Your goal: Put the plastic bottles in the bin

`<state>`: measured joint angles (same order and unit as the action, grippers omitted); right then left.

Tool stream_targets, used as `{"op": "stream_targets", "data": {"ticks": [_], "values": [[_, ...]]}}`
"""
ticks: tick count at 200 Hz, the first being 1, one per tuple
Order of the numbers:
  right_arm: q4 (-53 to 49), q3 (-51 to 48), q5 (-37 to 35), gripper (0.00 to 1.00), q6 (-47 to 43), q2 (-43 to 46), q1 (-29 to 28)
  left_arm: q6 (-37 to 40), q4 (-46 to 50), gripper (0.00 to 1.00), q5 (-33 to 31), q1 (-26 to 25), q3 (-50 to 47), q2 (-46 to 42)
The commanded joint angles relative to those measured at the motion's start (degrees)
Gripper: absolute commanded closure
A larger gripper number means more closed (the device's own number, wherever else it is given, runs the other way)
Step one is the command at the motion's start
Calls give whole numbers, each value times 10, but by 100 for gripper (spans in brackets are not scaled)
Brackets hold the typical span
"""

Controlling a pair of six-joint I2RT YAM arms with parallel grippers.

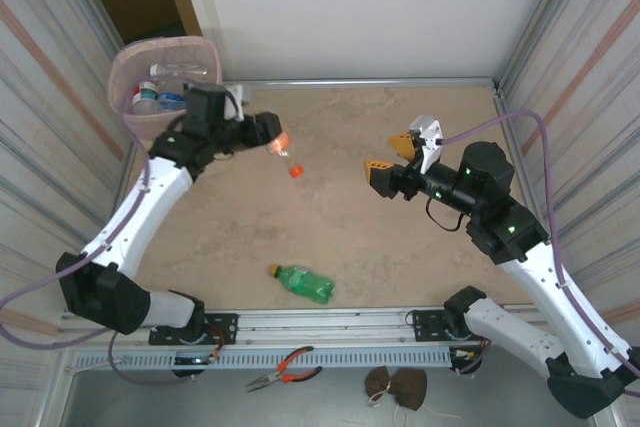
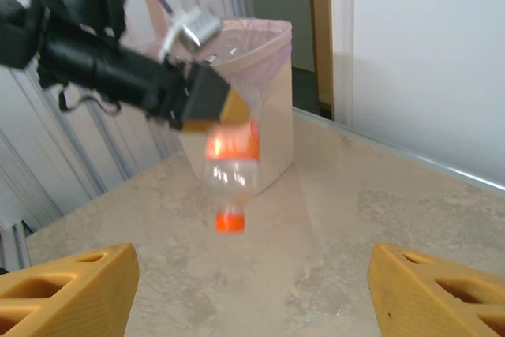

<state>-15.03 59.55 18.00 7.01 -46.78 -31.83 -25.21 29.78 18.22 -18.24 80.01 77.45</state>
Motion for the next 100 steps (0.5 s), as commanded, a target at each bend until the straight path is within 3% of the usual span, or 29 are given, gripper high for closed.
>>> {"op": "stream_targets", "data": {"ticks": [1, 51, 100], "values": [[22, 12, 4, 24, 2, -1, 4, 187, 24, 44, 76, 38, 77, -19], [39, 10, 13, 24, 7, -16, 4, 360, 118, 44, 4, 127, 281, 37], [56, 14, 27, 24, 12, -38, 4, 418, 164, 43, -112, 190, 399, 113]]}}
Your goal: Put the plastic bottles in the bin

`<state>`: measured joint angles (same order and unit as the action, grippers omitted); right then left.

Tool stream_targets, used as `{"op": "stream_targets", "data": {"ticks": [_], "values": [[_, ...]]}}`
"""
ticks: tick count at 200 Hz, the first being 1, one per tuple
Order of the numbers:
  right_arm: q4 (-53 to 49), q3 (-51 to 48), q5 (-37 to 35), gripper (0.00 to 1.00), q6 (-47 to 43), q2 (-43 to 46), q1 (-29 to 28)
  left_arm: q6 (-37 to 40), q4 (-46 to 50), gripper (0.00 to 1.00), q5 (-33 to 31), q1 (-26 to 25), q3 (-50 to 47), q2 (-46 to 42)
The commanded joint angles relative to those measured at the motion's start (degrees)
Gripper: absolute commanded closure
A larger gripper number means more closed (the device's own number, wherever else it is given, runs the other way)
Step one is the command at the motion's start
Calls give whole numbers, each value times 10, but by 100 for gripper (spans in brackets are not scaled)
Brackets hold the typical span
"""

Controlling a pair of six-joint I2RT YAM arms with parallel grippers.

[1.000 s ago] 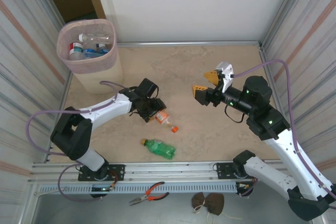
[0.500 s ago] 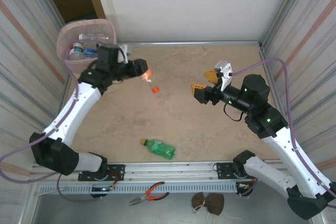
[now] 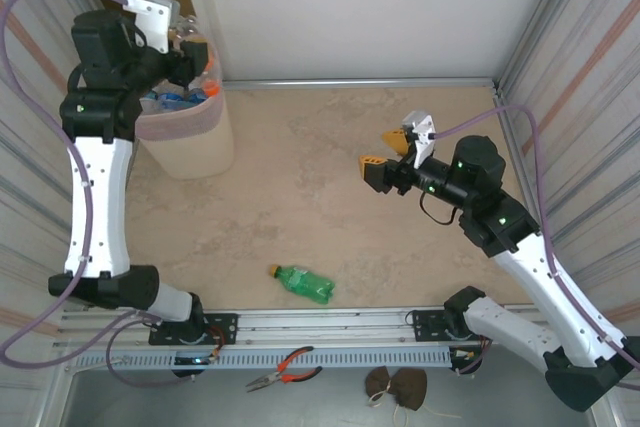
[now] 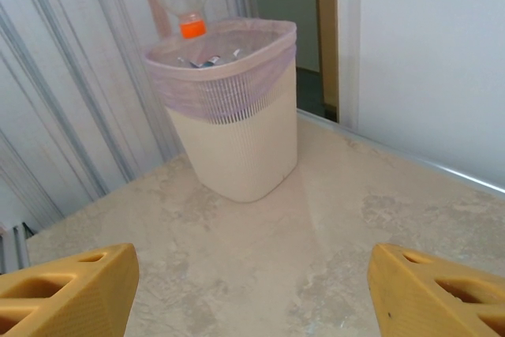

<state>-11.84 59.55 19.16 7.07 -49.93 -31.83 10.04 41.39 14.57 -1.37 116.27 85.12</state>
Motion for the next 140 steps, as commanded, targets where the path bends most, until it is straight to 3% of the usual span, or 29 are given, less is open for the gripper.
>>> {"op": "stream_targets", "data": {"ticks": [1, 58, 84, 140], "values": [[24, 14, 15, 24, 11, -7, 4, 66, 48, 43, -77, 23, 37, 37], [30, 7, 17, 25, 12, -13, 4, 72, 37, 42, -108, 122, 85, 105], [28, 9, 22, 25, 13, -15, 4, 85, 36, 41, -160, 130, 96, 136], [28, 4, 22, 25, 15, -12, 5, 96, 9, 43, -161, 131, 54, 140]]}}
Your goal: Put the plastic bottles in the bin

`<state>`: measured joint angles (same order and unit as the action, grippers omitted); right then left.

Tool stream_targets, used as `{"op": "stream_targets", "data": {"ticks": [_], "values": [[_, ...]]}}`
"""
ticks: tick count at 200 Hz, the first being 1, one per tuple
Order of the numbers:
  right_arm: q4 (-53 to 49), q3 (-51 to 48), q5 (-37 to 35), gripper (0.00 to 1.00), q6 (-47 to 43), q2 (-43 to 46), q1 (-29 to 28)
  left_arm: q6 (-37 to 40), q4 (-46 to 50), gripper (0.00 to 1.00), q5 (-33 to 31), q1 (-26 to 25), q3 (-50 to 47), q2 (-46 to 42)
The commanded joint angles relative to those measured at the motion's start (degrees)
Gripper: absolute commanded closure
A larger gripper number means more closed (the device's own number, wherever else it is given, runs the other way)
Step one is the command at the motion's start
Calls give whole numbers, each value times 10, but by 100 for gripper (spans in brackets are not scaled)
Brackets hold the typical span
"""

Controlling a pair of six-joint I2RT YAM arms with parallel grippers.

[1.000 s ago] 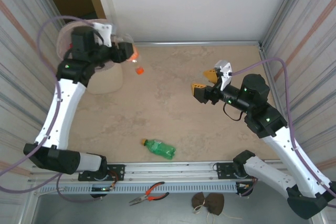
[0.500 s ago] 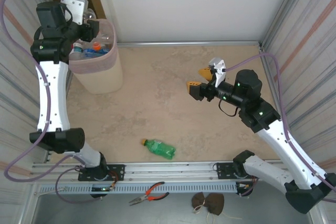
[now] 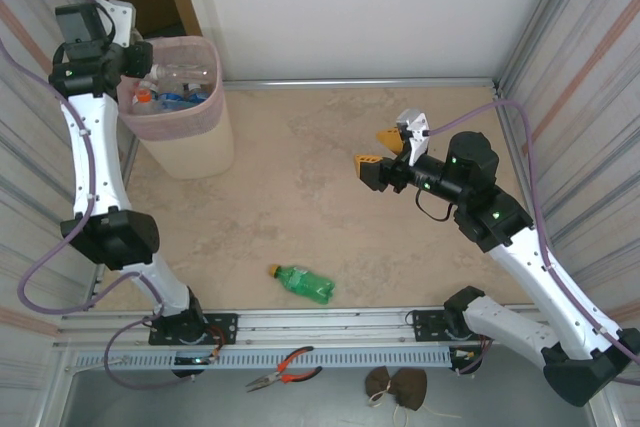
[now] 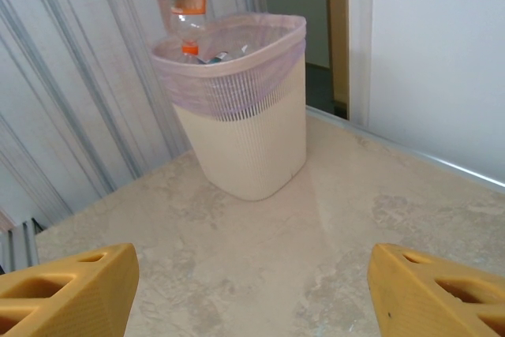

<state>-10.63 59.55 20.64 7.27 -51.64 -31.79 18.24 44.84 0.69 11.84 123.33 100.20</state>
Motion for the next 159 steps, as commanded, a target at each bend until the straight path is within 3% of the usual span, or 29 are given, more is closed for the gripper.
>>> {"op": "stream_targets", "data": {"ticks": [1, 72, 159], "values": [[16, 4, 6, 25, 13, 5, 4, 15, -26, 43, -23, -1, -18, -10], [19, -2, 7, 24, 17, 4, 4, 31, -10, 42, -72, -1, -70, 11], [14, -5, 1, 25, 15, 11, 5, 14, 15, 33, -56, 0, -40, 110]]}}
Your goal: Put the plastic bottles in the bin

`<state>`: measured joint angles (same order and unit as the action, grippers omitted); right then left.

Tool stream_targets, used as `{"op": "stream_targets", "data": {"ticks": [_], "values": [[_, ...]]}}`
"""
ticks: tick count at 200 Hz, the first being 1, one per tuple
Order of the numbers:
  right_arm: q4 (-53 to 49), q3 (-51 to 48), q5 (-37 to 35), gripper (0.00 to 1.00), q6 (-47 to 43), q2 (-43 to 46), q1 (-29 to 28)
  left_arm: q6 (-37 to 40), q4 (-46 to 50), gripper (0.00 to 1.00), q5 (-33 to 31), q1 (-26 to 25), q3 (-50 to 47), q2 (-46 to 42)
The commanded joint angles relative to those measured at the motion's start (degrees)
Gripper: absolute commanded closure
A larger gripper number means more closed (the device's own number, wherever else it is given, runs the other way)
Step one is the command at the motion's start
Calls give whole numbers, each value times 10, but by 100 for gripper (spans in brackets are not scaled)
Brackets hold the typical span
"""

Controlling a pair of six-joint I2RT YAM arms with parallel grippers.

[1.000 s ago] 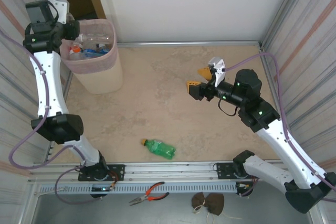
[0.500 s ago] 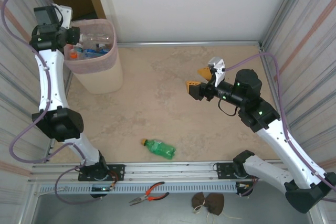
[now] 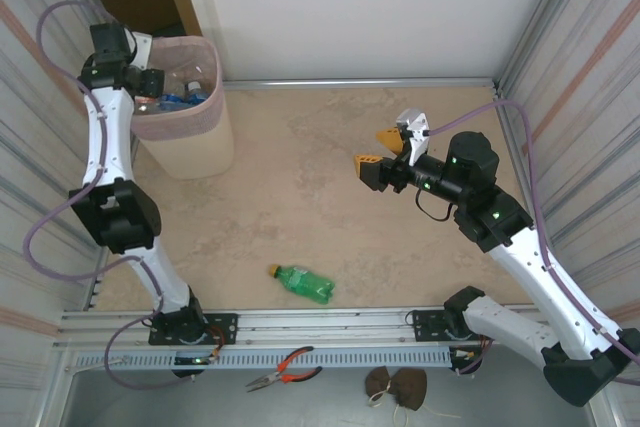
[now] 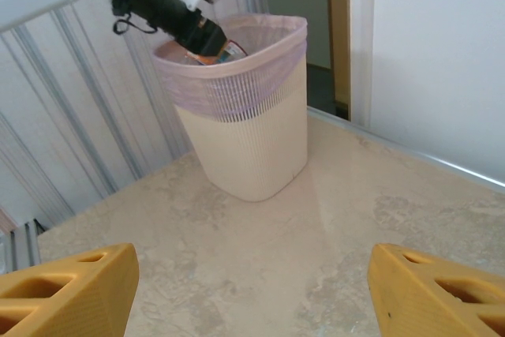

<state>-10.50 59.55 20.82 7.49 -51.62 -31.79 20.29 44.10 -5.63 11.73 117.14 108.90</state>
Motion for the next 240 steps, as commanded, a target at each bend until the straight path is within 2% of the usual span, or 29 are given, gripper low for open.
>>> {"op": "stream_targets", "data": {"ticks": [1, 49, 100, 121, 155, 194, 214, 240], "values": [[13, -5, -1, 25, 13, 12, 5, -7, 23, 32, 7, 1, 23, 23], [10, -7, -4, 24, 12, 17, 6, -38, 18, 17, 61, 1, 53, -4], [8, -13, -6, 24, 12, 27, 6, -58, 5, 14, 98, -3, 53, -59], [7, -15, -6, 25, 13, 32, 6, -54, 6, 20, 100, -9, 51, -71], [6, -18, -6, 25, 15, 39, 5, -41, 9, 45, 84, -9, 43, -60], [2, -21, -10, 24, 14, 43, 5, -28, -10, 49, 64, -1, 7, -26], [1, -22, -10, 24, 14, 45, 6, -30, 5, 55, 54, 4, 7, -2], [-2, -20, -11, 24, 15, 48, 5, -35, 6, 57, 44, 3, -4, 4]]}}
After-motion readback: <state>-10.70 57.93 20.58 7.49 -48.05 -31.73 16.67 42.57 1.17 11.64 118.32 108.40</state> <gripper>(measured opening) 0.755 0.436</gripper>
